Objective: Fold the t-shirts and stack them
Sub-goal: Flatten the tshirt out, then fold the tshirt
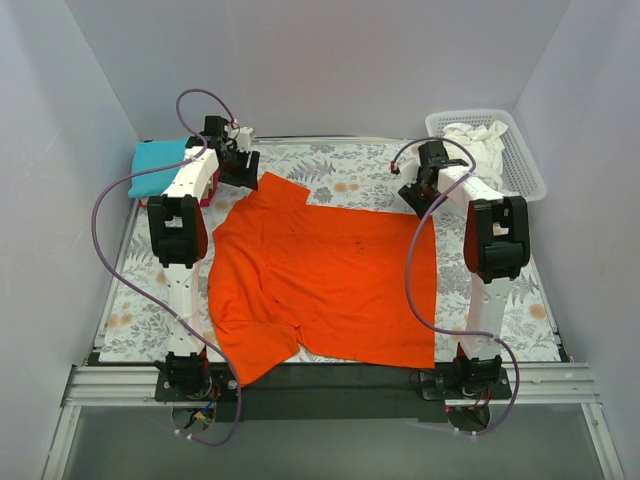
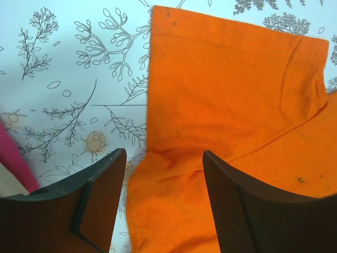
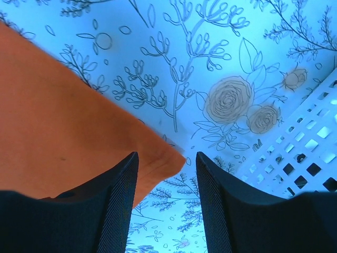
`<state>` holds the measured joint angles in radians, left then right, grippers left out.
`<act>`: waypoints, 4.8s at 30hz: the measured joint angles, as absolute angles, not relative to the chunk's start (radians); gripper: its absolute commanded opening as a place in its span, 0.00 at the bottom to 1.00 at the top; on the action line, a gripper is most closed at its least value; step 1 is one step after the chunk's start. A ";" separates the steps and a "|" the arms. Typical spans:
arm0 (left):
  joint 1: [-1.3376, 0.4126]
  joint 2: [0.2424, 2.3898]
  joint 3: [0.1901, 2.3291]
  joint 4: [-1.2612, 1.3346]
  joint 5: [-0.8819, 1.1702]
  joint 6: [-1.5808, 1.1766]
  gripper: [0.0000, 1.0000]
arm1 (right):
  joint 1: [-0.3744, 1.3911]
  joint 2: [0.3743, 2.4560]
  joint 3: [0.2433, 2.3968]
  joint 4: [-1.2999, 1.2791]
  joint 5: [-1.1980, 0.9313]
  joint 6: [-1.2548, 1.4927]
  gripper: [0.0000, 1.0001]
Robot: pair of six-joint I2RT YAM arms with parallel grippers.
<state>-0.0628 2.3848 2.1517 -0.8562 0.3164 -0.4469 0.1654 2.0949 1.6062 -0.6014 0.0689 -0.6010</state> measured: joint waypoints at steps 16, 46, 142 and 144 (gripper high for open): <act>-0.061 2.393 2.148 -0.815 0.279 -0.464 0.58 | 0.121 2.098 1.559 -0.574 -0.025 -0.596 0.21; -0.138 2.450 2.091 -0.677 0.204 -0.464 0.41 | 0.117 2.105 1.578 -0.603 -0.056 -0.632 0.01; -0.049 1.896 1.454 -0.668 0.395 -0.418 0.37 | 0.118 1.809 1.430 -0.678 -0.232 -0.794 0.41; -0.050 1.942 1.454 -0.674 0.387 -0.414 0.37 | 0.118 1.809 1.433 -0.683 -0.238 -0.782 0.41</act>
<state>-0.0502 1.9415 1.4540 -0.6743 0.3870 -0.4145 0.1181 1.8088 1.4326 -0.6827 -0.2379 -0.7822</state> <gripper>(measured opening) 0.372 0.411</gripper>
